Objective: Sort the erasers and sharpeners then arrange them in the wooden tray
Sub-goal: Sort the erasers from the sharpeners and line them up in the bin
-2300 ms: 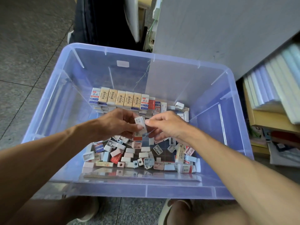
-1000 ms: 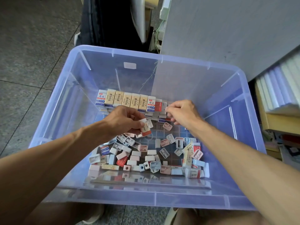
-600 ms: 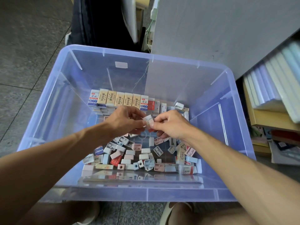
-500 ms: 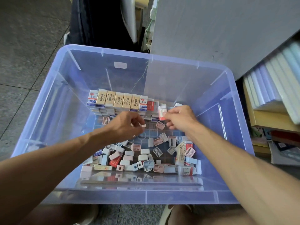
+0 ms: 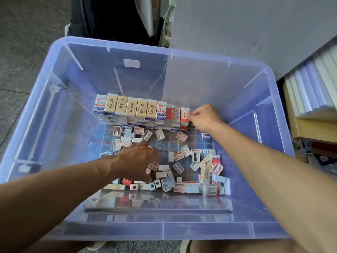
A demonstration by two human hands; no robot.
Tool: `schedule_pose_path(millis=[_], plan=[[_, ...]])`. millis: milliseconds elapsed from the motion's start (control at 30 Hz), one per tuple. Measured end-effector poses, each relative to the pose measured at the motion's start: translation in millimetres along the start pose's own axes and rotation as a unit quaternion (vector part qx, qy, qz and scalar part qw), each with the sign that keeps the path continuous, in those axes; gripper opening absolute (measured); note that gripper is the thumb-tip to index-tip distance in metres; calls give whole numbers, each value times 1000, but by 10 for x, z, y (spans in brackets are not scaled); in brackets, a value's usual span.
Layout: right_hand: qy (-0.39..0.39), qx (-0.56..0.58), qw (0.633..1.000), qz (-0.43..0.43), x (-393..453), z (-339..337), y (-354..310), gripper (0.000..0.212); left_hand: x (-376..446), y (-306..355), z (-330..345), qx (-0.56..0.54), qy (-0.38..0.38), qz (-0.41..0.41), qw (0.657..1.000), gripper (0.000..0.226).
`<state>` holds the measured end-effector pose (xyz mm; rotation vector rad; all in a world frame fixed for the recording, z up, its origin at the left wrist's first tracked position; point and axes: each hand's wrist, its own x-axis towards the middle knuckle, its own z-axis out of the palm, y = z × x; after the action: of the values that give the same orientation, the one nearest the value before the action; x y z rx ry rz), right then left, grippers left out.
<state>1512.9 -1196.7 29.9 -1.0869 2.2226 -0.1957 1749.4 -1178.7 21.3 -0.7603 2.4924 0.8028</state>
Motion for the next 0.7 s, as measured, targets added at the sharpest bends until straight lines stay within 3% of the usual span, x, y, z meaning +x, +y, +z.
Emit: schedule_pose_path(millis=[100,200,333,500,700], plan=[[-28,-120,992,-31,-76,-187,19,13,3,4,-28,10,-40,-1,999,56],[-82,-261,959,-75,-266,-237,59,27,-25,27,-78,-4,-71,-5,997,59],[-125,-419,888,-141,-374,-145,160,47,-32,-3,-83,-57,-92,-10,994,62],[-72,-493,848,-178,-418,-79,202,44,-44,-37,-83,-89,-94,-23,991,64],[-73,-500,839,-203,-423,-37,220,43,-34,-88,-66,-128,-100,-33,986,65]])
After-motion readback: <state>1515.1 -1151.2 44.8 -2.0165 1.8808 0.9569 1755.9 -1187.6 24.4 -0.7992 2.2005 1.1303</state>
